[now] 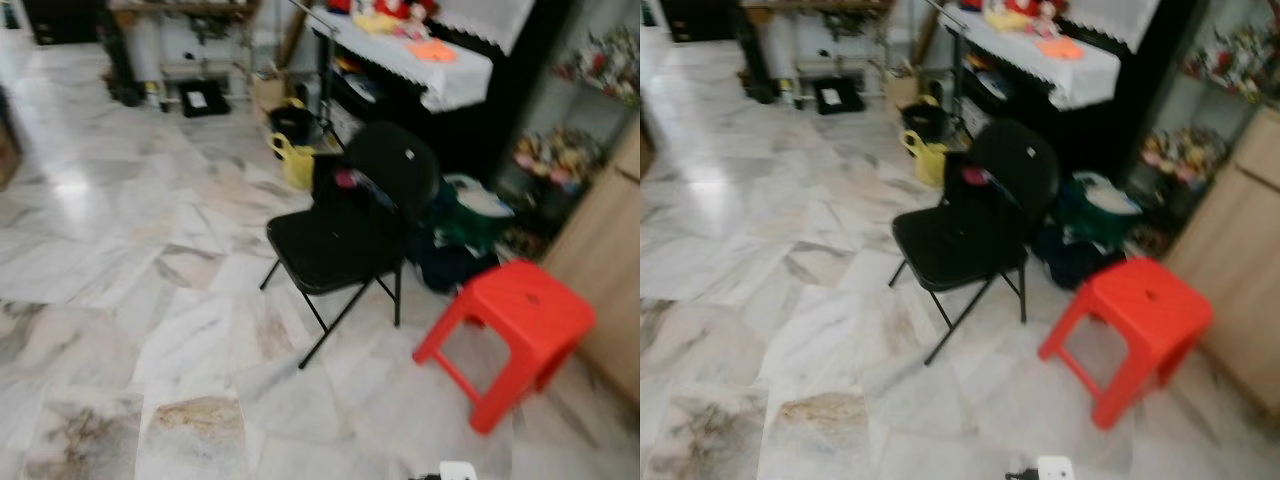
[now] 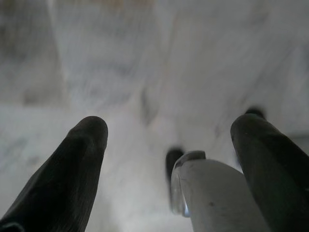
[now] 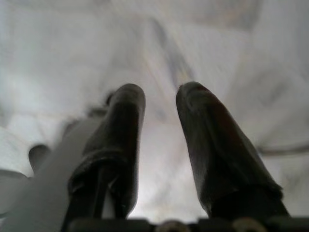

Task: Setting the table

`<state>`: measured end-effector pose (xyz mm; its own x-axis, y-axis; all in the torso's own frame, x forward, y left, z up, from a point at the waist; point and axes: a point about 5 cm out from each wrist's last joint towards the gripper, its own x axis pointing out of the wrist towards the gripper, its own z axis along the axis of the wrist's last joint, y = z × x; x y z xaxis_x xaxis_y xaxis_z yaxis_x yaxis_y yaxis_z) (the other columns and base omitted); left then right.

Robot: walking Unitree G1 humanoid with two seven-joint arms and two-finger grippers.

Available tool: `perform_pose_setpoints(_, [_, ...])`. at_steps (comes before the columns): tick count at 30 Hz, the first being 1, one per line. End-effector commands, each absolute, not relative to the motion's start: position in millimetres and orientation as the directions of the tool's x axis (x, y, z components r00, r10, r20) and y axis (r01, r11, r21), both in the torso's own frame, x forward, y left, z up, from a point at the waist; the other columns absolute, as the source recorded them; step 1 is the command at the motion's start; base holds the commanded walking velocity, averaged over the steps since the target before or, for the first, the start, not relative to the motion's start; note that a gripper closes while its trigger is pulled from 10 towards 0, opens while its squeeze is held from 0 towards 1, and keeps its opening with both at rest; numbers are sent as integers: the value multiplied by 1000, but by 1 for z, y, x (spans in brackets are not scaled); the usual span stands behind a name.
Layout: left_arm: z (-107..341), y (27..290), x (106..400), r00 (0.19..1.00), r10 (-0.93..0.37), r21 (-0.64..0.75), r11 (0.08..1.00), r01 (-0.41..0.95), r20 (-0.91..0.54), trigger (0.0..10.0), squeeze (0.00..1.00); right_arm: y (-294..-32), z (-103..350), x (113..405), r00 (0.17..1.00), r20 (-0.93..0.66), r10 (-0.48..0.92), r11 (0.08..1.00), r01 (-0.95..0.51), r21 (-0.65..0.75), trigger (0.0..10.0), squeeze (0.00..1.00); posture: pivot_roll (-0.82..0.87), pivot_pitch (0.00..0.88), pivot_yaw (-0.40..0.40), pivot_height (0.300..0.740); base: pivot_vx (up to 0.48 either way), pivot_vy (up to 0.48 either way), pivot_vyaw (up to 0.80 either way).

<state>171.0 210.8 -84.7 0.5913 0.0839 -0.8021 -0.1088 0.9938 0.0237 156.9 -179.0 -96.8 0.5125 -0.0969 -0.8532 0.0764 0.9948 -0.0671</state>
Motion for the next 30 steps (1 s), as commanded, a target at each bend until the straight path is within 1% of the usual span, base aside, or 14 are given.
perform_pose_setpoints(1, [-94, 218, 145, 549, 68, -40, 982, -183, -833, 10000, 0, -200, -88, 170, 574, -818, -28, 975, 195, 104, 10000, 0, 145, 0, -50, 740, 0, 0, -781])
perform_pose_setpoints(2, [-93, 220, 146, 554, 66, -33, 985, -168, -830, 10000, 0, -200, -89, 166, 567, -823, -40, 973, 211, 98, 10000, 0, 147, 0, -50, 740, 0, 0, -781])
perform_pose_setpoints(6, [-91, 221, 148, 559, 67, -24, 988, -155, -827, 10000, 0, -201, -90, 165, 563, -826, -40, 974, 208, 95, 10000, 0, 152, 28, -50, 740, 0, 0, -780])
perform_pose_setpoints(8, [-91, 222, 148, 559, 67, -22, 988, -152, -826, 10000, 0, -201, -90, 164, 563, -826, -39, 974, 206, 94, 10000, 0, 152, 28, -50, 740, 0, 0, -781])
perform_pose_setpoints(13, [-92, 222, 146, 549, 71, -13, 989, -147, -833, 10000, 0, -200, -91, 163, 559, -828, -42, 973, 211, 94, 10000, 0, 147, 60, -50, 740, 0, 0, -781])
perform_pose_setpoints(21, [-92, 219, 148, 550, 70, -17, 988, -152, -832, 10000, 0, -202, -92, 160, 554, -831, -52, 970, 226, 90, 10000, 0, 152, 70, -59, 740, 0, 0, -781])
perform_pose_setpoints(30, [-95, 209, 147, 551, 63, -32, 986, -161, -832, 10000, 0, -214, -93, 152, 541, -840, -48, 978, 196, 70, 10000, 0, 147, 77, -114, 740, 0, 0, -781])
